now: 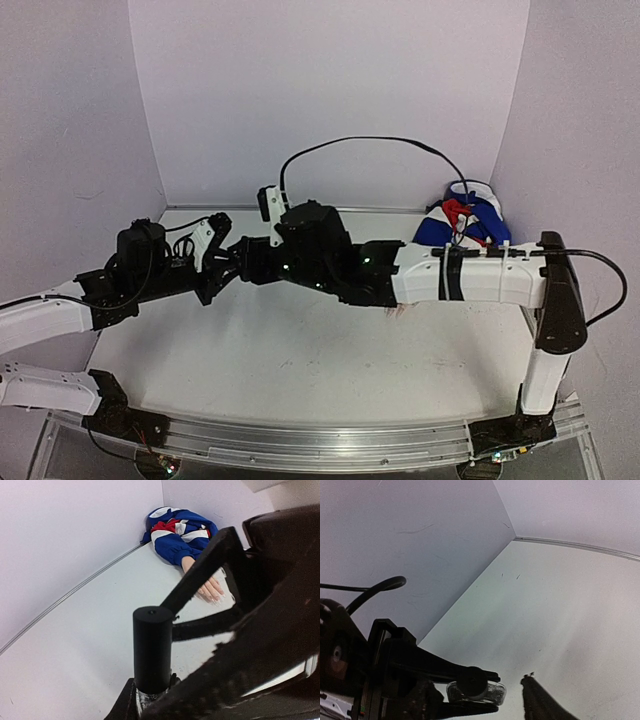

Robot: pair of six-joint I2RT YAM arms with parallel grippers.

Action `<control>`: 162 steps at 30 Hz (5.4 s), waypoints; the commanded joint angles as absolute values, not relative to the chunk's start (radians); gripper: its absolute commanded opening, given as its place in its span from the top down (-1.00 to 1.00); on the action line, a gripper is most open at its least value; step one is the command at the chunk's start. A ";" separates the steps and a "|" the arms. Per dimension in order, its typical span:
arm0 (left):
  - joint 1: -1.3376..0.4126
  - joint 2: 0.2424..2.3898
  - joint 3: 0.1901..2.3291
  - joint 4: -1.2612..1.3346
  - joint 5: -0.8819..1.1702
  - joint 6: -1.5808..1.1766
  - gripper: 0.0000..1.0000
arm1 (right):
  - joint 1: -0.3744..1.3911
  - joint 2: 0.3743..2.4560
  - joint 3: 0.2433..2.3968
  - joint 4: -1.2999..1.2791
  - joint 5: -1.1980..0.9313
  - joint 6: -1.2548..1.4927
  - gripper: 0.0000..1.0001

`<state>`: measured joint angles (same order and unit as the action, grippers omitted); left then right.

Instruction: Paint the nails

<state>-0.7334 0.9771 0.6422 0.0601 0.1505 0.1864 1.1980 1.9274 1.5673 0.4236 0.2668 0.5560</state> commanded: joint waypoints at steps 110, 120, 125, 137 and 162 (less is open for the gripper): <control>-0.710 1.165 0.822 0.192 0.990 0.028 1.00 | 0.979 1.702 1.322 0.770 -0.793 0.380 0.40; -0.712 1.136 0.811 0.194 0.932 0.040 1.00 | 0.983 1.729 1.311 0.788 -0.802 0.398 1.00; -0.710 1.080 0.778 0.193 0.690 0.061 1.00 | 1.001 1.734 1.274 0.788 -0.720 0.404 1.00; -0.709 0.971 0.713 0.169 0.089 0.119 1.00 | 1.325 1.892 1.543 0.392 0.632 0.540 1.00; -0.709 1.031 0.754 0.140 0.312 0.100 1.00 | 0.992 1.463 1.018 0.817 -0.283 0.426 -0.69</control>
